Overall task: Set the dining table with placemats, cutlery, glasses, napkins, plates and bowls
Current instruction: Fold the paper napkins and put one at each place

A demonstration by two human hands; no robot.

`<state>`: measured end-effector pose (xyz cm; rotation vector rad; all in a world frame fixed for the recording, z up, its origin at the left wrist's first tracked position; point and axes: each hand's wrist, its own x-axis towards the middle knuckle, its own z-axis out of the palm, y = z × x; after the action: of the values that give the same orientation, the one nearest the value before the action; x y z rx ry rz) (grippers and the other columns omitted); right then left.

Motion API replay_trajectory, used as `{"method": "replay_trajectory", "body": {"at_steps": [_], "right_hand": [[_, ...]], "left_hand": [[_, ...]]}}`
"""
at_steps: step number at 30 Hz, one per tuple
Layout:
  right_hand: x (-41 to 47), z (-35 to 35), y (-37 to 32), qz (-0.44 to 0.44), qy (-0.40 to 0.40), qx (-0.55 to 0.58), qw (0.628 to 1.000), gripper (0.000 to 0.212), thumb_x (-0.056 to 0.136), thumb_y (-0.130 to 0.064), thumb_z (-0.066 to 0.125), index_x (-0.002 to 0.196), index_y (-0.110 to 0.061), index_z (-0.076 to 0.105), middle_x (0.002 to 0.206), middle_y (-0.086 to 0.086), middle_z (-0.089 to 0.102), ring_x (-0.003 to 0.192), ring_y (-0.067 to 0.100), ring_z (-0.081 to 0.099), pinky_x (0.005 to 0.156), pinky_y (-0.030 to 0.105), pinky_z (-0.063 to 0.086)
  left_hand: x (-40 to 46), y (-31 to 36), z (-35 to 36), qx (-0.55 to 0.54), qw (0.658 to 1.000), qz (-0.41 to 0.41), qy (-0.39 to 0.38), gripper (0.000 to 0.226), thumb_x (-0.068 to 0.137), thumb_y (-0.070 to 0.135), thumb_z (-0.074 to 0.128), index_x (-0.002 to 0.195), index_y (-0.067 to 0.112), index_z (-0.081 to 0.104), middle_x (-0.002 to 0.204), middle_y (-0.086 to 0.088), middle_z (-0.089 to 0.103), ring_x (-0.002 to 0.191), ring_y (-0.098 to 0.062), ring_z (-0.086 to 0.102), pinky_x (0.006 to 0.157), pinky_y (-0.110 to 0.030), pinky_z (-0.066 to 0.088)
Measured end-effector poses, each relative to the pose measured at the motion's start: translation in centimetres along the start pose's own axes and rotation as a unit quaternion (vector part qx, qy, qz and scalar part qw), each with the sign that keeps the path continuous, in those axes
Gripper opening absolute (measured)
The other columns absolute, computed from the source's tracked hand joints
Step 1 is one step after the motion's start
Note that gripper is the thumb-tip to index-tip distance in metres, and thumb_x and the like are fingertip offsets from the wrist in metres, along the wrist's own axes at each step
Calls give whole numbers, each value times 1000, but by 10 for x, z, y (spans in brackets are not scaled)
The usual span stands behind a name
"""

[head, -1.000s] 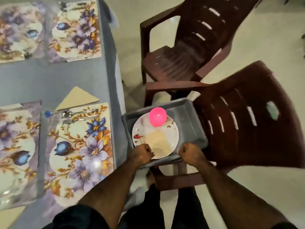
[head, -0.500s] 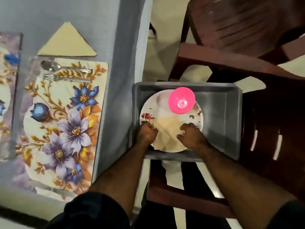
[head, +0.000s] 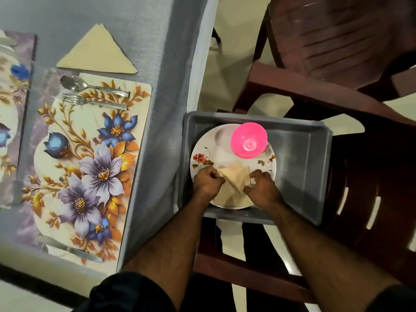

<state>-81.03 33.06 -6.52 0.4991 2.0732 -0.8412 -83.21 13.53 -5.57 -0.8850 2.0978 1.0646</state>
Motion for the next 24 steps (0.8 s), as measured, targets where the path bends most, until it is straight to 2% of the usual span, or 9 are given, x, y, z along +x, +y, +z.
{"method": "replay_trajectory", "body": {"at_steps": [2,5,7,8,11,13,17,20,24], "right_hand": [[1,-6,-2,40,-14,93,995,63,79,-35,82,134,-23,52,126,6,59,107,26,66,93,36,54],[3,-10,-4,91,-59,247,963,63,82,-26,86,135,-18,52,120,8,68,106,25,67,90,36,54],[2,-12,-6,108,-94,303,942,44,85,-21,84,123,-15,63,105,6,72,90,19,66,75,31,50],[1,-11,-6,111,-105,317,936,33,85,-18,82,115,-13,70,94,3,73,84,17,63,71,30,45],[-1,-9,2,93,-104,352,926,11,84,-13,83,93,-13,77,80,-5,71,82,15,57,75,33,41],[0,-6,10,82,-102,388,912,15,83,-16,84,96,-14,76,89,-3,73,91,16,61,80,36,43],[-3,3,12,84,-116,445,884,40,84,-11,82,122,-15,68,114,3,73,107,22,66,87,40,50],[-5,3,10,93,-135,496,852,45,84,-12,81,127,-15,66,122,6,74,113,28,69,91,45,58],[-5,-2,11,86,-199,537,815,54,78,-10,84,128,1,66,125,17,73,118,38,69,100,58,55]], "left_hand": [[-8,0,-4,-76,997,10,-22,36,74,-1,86,70,22,59,70,3,63,64,-18,58,61,-32,51],[-22,7,-14,-191,977,-17,-89,42,77,-11,83,99,15,58,83,-3,70,68,-17,68,51,-28,54],[-23,6,-18,-244,960,-24,-131,53,77,-11,84,118,11,59,100,-7,76,87,-18,76,67,-32,61],[-22,4,-20,-255,955,-25,-147,55,77,-8,85,124,8,61,109,-11,77,99,-24,76,76,-37,62],[-20,-4,-22,-251,952,-30,-174,46,80,0,84,124,0,70,119,-17,76,114,-40,71,98,-53,59],[-21,-8,-22,-258,949,-39,-178,46,80,2,85,123,-3,72,119,-20,76,115,-41,71,104,-59,54],[-23,-8,-26,-306,924,-57,-222,45,81,6,81,125,5,70,124,-17,74,117,-38,68,105,-54,54],[-26,-6,-32,-349,896,-58,-268,50,82,-1,76,131,1,67,132,-23,68,120,-36,67,107,-54,52],[-29,-3,-38,-349,908,-34,-228,41,84,-9,75,121,8,70,122,-16,74,109,-29,73,102,-53,56]]}}
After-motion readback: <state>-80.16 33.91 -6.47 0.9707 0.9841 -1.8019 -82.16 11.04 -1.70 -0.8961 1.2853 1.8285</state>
